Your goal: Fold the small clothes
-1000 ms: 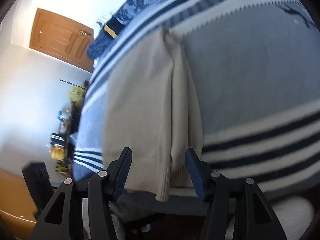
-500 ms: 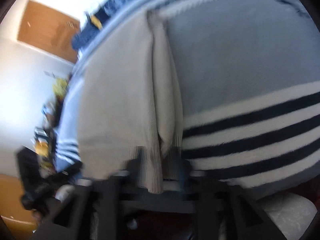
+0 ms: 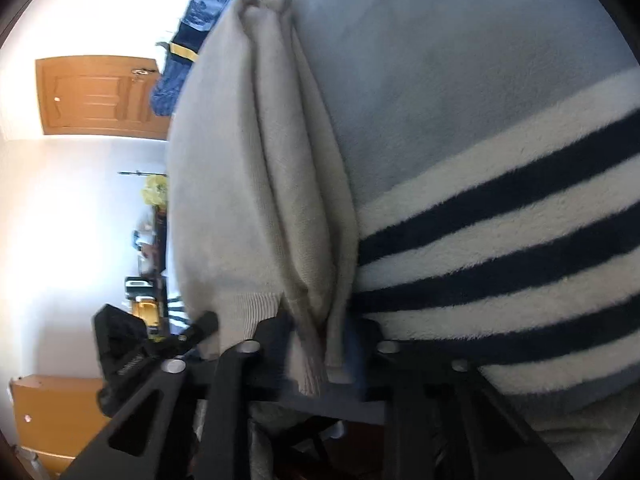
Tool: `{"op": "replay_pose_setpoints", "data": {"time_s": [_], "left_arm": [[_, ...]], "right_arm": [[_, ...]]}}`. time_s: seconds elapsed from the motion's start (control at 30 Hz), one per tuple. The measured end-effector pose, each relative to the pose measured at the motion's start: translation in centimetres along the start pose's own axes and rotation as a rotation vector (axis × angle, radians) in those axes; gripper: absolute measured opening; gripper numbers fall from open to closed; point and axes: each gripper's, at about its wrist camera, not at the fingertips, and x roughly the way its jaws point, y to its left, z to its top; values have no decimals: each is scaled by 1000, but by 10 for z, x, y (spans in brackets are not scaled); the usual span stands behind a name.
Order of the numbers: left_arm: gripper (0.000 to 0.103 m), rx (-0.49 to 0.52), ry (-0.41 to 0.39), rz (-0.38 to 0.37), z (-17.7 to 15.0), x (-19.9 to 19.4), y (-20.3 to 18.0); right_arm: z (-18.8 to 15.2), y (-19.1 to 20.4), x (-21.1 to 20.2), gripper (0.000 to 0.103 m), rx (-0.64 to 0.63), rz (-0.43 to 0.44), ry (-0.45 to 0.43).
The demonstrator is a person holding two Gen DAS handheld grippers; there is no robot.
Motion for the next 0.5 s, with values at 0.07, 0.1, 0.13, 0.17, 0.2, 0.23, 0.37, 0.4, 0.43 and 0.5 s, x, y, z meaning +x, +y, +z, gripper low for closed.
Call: {"op": "replay_pose_setpoints", "data": {"time_s": [0.07,0.1,0.13,0.17,0.2,0.23,0.37,0.4,0.43,0.5], "left_arm": [[18,12,-25,-19,-1,-16,-2],[17,22,-46,-42,-2,-30,-5],[17,23,-56,-55,-4,-40,-6],[17,25,-67,-79,-6,-56,-7],[17,32,-77,-105,-10,-69,-6],[17,44,-81,-117,-14,-78,-4],[18,138,-19,11,-40,-65,10],[20,146,-5,56,-45,-57,15],[21,153,7,116,-51,-46,19],[23,183,-7,98,-59,-47,18]], "right_arm": [[-6,15,-8,13,-44,-13,-26],[-10,21,-15,12,-64,-6,-41],[-17,26,-22,11,-67,10,-60],[-26,32,-31,10,-60,40,-79],[-33,37,-36,10,-63,62,-92],[-45,43,-43,10,-74,77,-107],[-80,46,-30,10,-77,36,-65],[-82,41,-22,10,-93,-32,-41],[-81,35,-12,11,-89,-99,-17],[-76,25,-7,18,-31,-154,10]]}}
